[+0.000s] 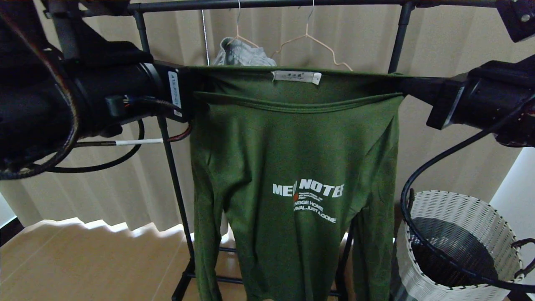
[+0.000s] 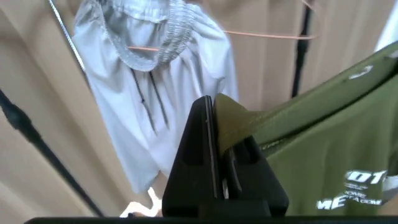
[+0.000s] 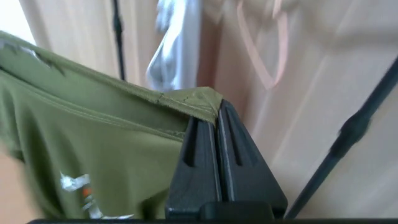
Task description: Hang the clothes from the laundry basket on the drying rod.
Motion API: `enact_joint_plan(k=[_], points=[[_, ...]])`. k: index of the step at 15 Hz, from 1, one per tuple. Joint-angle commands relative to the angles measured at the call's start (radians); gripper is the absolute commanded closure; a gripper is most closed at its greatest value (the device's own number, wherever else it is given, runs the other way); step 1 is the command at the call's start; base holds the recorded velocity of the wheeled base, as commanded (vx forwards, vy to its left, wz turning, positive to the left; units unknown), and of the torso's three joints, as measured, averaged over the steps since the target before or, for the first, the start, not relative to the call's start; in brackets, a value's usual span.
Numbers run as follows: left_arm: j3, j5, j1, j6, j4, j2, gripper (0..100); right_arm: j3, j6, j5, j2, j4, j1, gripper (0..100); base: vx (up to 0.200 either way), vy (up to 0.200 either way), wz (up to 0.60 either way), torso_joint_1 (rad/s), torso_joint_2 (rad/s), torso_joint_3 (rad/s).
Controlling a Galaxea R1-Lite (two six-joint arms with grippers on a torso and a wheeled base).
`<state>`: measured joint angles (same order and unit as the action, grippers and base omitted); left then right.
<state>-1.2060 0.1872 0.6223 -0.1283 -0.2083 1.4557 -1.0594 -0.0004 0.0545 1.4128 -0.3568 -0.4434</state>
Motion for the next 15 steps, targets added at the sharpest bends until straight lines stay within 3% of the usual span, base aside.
enact_joint_plan(k=[1, 7, 9, 12, 15], points=[[-0.089, 0.001, -0.012, -0.001, 0.069, 0.078, 100, -0.033, -0.003, 0.001, 0.049, 0.001, 0.017, 100, 0.0, 0.0, 0.0, 0.0, 0.0, 0.0], [0.031, -0.008, -0.003, -0.017, 0.04, 0.028, 100, 0.015, -0.003, 0.001, 0.011, 0.002, 0.038, 100, 0.0, 0.0, 0.0, 0.0, 0.0, 0.0], [0.06, -0.006, 0.002, -0.019, -0.017, 0.031, 100, 0.015, -0.003, 0.001, 0.012, 0.002, 0.038, 100, 0.0, 0.0, 0.0, 0.0, 0.0, 0.0], [0.19, -0.008, -0.001, -0.096, -0.22, 0.035, 100, 0.022, -0.001, -0.001, 0.014, 0.002, 0.04, 100, 0.0, 0.0, 0.0, 0.0, 0.0, 0.0], [0.19, -0.008, -0.007, -0.132, -0.2, 0.031, 100, 0.024, -0.003, -0.001, 0.009, 0.004, 0.04, 100, 0.0, 0.0, 0.0, 0.0, 0.0, 0.0]])
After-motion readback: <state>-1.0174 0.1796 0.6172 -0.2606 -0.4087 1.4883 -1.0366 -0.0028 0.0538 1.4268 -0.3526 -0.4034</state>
